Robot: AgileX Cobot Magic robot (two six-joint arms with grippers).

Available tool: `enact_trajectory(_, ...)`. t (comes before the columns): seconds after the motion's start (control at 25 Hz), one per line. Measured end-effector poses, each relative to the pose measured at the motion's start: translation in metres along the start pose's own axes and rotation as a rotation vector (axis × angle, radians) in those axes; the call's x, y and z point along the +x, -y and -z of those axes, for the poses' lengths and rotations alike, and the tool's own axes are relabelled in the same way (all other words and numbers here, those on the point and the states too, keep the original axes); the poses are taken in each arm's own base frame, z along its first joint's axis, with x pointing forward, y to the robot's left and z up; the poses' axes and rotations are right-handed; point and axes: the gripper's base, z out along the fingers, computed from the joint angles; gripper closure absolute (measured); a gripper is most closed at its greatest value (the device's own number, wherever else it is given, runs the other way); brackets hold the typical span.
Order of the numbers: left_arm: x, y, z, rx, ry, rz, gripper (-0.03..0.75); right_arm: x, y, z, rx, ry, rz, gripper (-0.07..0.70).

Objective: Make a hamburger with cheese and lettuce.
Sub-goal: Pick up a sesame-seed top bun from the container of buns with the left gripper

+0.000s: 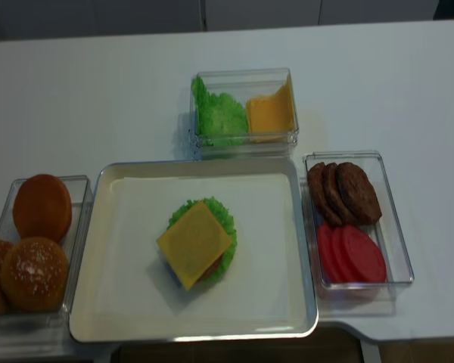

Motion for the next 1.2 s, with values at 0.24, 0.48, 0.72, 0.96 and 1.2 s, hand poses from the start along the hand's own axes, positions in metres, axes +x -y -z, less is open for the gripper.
enact_trajectory(0.24,-0.005,-0.004,-0.022,0.08,-0.079,-0.014,0.262,0.0,0.0,0.0,0.0,0.0,0.0,0.153)
enact_trajectory(0.48,-0.007,-0.005,-0.024,0.073,-0.062,-0.041,0.262,0.0,0.0,0.0,0.0,0.0,-0.002,0.153)
enact_trajectory(0.72,-0.008,-0.011,-0.03,0.117,-0.066,-0.049,0.262,0.0,0.0,0.0,0.0,0.0,-0.002,0.153)
enact_trajectory(0.96,-0.007,-0.019,-0.031,0.137,-0.055,-0.036,0.262,0.0,0.0,0.0,0.0,0.0,-0.002,0.153)
enact_trajectory(1.2,-0.007,-0.026,-0.028,0.188,0.008,0.0,0.262,0.0,0.0,0.0,0.0,0.0,-0.002,0.153)
